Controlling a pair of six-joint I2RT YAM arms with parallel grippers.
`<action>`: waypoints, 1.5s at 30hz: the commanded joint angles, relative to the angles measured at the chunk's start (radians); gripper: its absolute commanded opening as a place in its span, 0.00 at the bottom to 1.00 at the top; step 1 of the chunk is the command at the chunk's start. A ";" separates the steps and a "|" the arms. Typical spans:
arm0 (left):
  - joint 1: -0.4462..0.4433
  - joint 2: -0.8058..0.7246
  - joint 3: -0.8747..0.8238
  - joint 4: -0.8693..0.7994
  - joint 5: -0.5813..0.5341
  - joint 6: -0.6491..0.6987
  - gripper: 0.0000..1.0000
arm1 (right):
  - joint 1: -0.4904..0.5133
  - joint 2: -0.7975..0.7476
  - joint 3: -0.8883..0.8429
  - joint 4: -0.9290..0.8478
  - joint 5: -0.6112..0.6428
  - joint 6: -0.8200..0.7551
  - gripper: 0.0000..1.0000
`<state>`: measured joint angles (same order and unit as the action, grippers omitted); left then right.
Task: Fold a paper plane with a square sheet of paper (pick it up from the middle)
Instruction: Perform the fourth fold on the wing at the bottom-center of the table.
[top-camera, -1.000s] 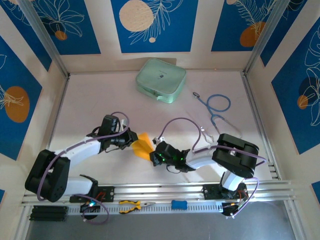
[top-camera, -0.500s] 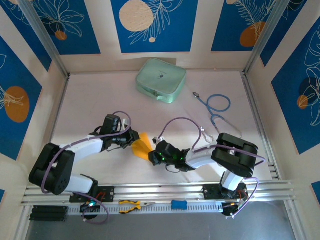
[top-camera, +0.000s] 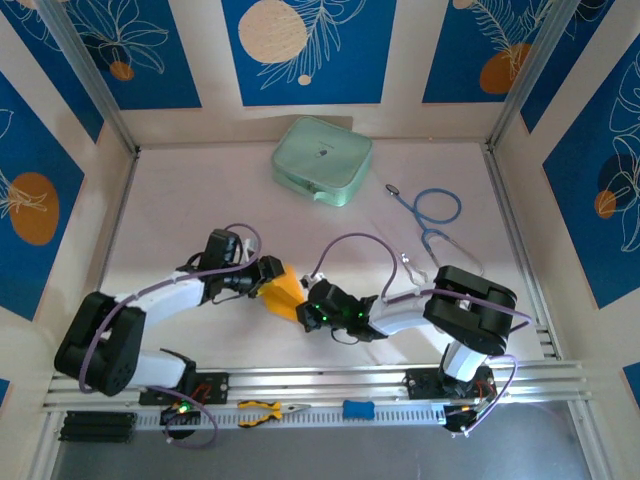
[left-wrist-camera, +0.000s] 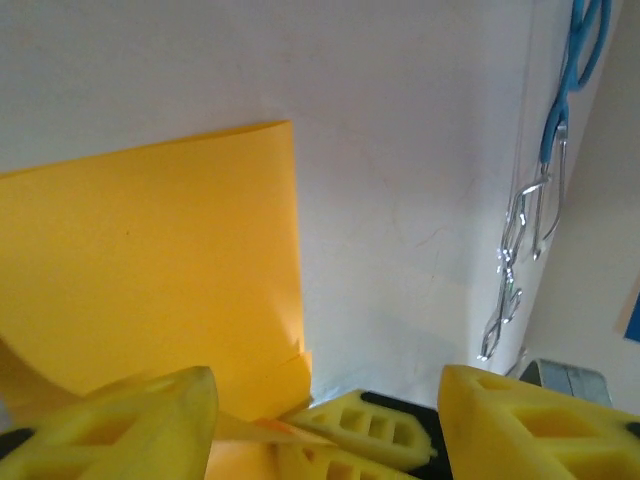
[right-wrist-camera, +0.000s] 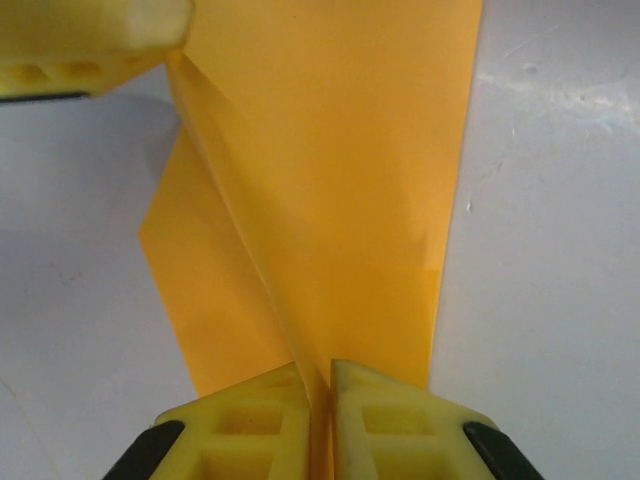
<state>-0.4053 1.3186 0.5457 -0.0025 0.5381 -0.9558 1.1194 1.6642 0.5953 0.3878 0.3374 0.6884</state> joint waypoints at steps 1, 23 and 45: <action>-0.007 -0.062 0.052 -0.158 -0.084 0.037 0.72 | 0.010 -0.035 0.023 -0.060 0.056 -0.096 0.13; -0.007 0.034 0.076 -0.126 -0.027 -0.017 0.77 | 0.090 -0.031 -0.060 0.127 0.197 -0.292 0.11; -0.007 0.066 0.098 -0.143 -0.013 0.000 0.68 | 0.114 -0.021 -0.078 0.140 0.254 -0.358 0.10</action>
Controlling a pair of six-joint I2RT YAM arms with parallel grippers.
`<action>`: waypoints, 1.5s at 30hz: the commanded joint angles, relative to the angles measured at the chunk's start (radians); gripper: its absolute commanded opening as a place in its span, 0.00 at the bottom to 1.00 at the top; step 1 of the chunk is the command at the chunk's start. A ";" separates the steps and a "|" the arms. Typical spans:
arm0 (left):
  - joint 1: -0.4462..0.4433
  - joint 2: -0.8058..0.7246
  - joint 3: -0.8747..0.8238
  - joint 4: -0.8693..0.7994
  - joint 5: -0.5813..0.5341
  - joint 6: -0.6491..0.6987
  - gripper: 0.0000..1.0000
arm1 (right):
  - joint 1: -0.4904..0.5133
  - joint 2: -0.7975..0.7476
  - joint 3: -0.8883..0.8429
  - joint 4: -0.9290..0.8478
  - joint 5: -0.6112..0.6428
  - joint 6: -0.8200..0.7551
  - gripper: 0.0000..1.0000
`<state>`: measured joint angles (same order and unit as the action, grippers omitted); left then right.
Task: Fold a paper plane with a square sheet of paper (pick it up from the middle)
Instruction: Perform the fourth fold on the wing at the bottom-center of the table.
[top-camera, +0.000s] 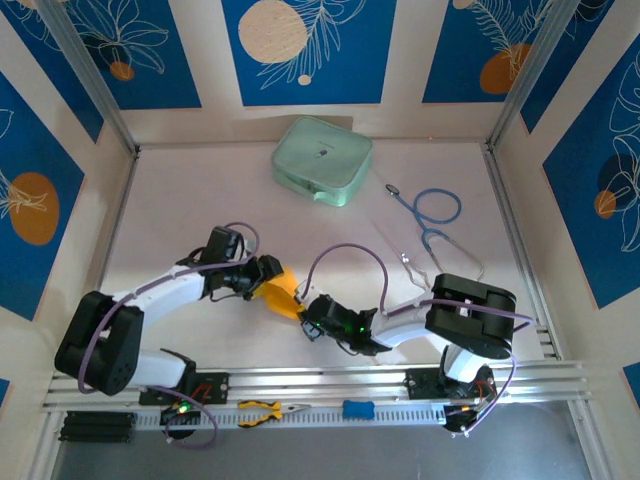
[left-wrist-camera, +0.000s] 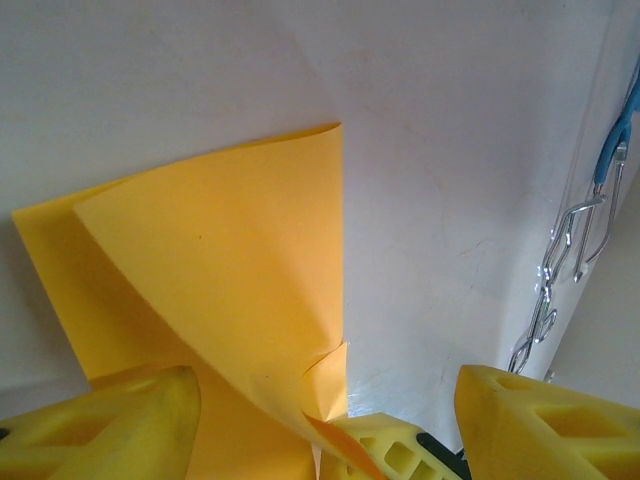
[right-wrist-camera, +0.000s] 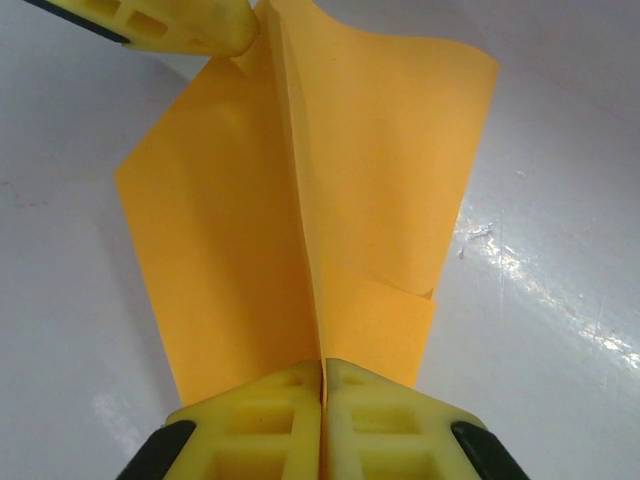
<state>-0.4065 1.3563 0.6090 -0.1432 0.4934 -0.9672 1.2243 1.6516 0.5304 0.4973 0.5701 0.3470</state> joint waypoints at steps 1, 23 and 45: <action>-0.007 0.038 0.034 0.003 0.037 0.011 0.66 | 0.010 -0.006 -0.012 0.032 0.021 -0.016 0.10; -0.006 0.051 0.034 -0.002 0.041 0.005 0.07 | 0.024 -0.028 0.102 -0.213 0.012 -0.028 0.28; -0.006 0.037 0.031 -0.012 0.023 -0.045 0.00 | 0.093 0.032 0.222 -0.430 0.168 -0.045 0.37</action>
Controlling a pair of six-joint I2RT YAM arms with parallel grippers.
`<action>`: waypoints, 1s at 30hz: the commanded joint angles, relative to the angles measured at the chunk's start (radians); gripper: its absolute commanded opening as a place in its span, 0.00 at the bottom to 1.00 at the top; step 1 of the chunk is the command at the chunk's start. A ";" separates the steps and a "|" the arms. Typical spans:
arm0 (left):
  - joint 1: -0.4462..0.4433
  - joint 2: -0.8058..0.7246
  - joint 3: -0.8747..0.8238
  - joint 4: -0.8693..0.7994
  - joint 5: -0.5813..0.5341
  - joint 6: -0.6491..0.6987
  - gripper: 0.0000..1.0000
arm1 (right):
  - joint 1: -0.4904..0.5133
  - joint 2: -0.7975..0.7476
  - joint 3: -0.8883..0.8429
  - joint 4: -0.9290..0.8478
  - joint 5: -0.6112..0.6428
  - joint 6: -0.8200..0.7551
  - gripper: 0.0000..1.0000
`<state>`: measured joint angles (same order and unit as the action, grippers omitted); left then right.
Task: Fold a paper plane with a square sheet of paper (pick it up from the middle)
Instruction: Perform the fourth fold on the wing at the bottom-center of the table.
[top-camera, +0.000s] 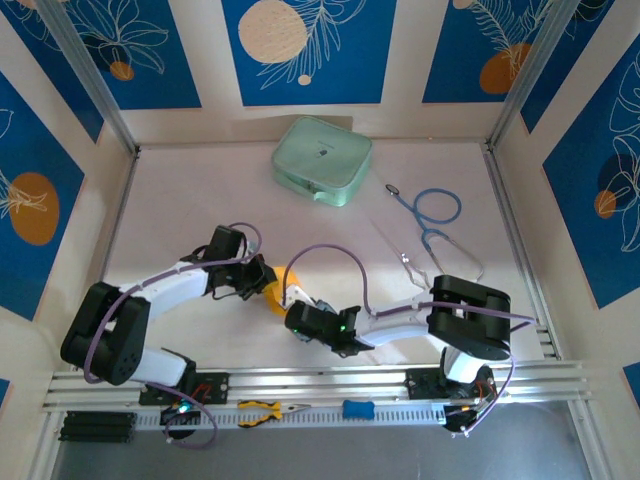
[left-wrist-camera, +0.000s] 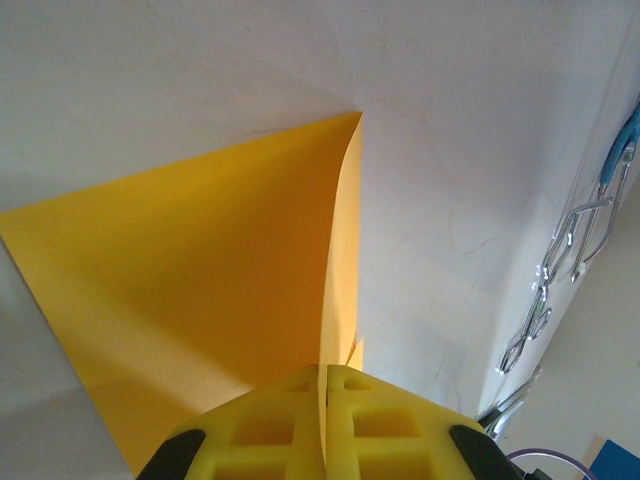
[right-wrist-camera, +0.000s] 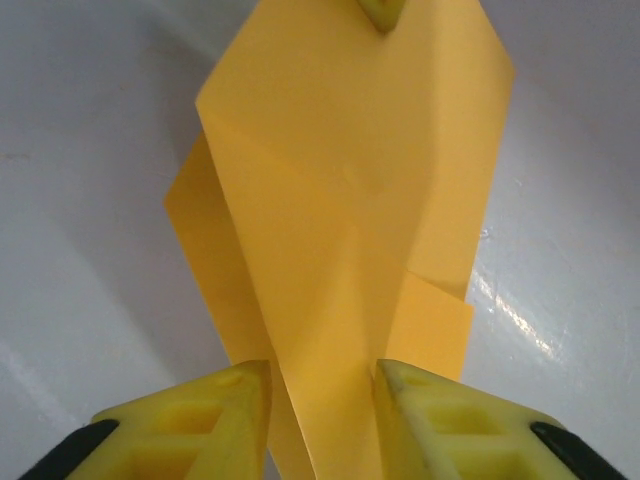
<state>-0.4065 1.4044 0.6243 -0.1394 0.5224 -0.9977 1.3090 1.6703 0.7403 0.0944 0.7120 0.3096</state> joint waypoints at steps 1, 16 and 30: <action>-0.007 -0.011 0.017 -0.014 -0.005 -0.013 0.00 | 0.010 0.013 0.010 -0.022 0.023 -0.012 0.39; -0.007 -0.007 0.018 -0.009 0.005 -0.012 0.00 | -0.017 0.030 -0.015 0.046 0.016 -0.027 0.34; -0.005 -0.001 0.026 -0.015 0.002 -0.003 0.00 | -0.036 -0.001 -0.063 0.113 -0.018 -0.008 0.28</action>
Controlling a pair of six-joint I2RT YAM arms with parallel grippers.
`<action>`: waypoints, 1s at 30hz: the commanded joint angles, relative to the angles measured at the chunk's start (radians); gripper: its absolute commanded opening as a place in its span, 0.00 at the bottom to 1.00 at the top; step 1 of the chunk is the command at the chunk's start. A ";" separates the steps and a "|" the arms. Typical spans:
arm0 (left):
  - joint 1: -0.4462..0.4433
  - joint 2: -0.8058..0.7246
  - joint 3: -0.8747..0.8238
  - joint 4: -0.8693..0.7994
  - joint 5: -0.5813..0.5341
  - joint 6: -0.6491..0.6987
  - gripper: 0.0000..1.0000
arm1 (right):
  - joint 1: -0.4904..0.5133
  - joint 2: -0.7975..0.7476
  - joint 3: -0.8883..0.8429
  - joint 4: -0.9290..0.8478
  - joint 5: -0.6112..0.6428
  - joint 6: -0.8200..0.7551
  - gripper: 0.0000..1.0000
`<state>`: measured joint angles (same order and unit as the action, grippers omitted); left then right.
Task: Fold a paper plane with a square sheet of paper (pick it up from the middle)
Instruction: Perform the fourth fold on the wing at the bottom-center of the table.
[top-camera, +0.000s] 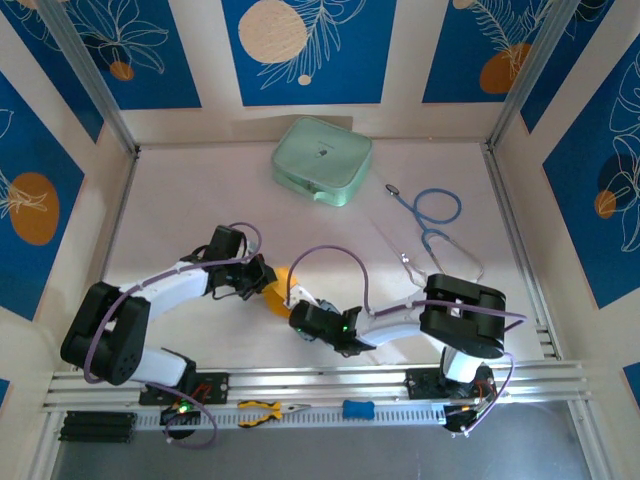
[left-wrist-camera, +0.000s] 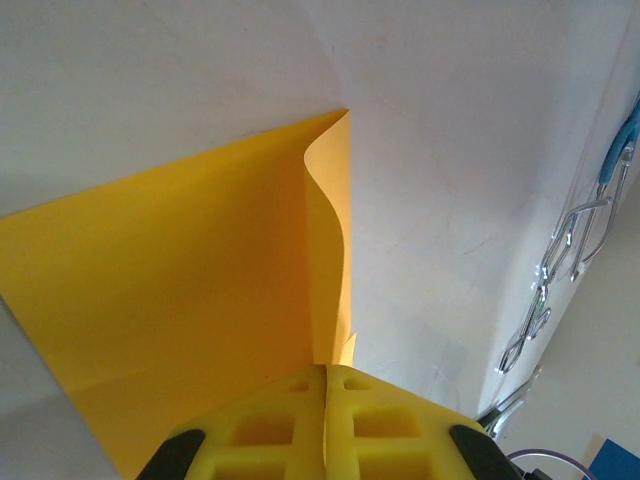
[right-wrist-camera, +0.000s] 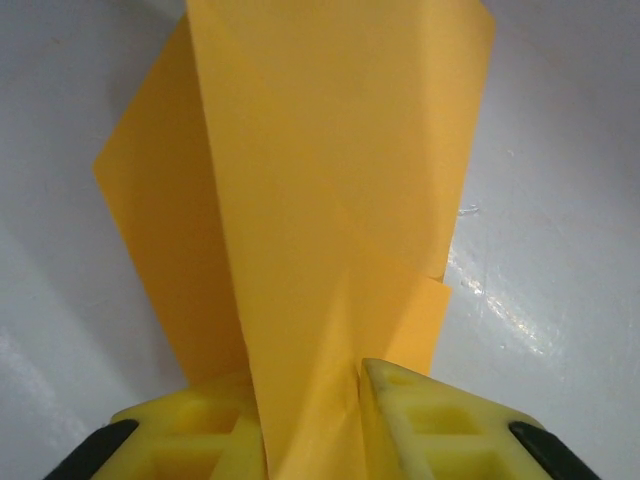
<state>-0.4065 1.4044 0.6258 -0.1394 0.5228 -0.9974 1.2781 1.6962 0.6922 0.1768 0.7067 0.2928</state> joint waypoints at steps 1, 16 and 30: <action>-0.006 -0.001 0.025 -0.014 0.002 -0.004 0.00 | -0.005 -0.029 -0.019 0.035 -0.013 0.015 0.29; -0.006 0.000 0.022 -0.015 0.003 0.000 0.00 | -0.012 -0.046 -0.041 0.085 -0.030 0.020 0.29; -0.006 0.003 0.022 -0.013 0.002 0.000 0.00 | -0.018 -0.050 -0.043 0.092 -0.041 0.022 0.21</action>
<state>-0.4065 1.4044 0.6304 -0.1394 0.5224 -0.9974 1.2644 1.6699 0.6579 0.2470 0.6731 0.3004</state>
